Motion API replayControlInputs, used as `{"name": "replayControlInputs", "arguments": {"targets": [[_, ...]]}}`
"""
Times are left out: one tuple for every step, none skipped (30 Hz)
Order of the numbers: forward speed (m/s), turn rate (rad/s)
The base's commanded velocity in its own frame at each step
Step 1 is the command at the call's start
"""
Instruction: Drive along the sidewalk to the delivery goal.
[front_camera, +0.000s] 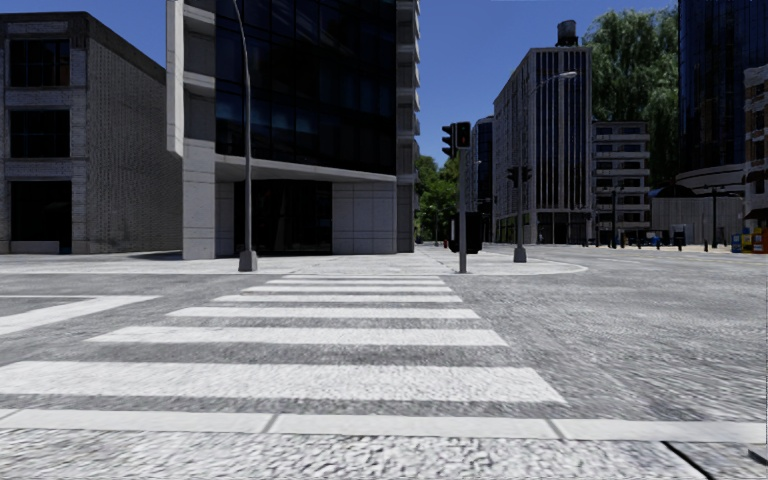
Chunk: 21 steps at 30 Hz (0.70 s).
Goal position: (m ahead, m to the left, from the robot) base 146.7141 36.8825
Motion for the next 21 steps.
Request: {"name": "replayControlInputs", "arguments": {"targets": [[2.0,0.0],[2.0,0.0],[2.0,0.0],[2.0,0.0],[2.0,0.0],[2.0,0.0],[2.0,0.0],[2.0,0.0],[2.0,0.0],[2.0,0.0],[2.0,0.0],[1.97,0.0],[1.64,0.0],[1.37,0.0],[1.37,0.0],[1.22,0.0],[1.1,0.0],[1.08,0.0],[1.08,0.0],[1.08,0.0],[1.07,0.0]]}}
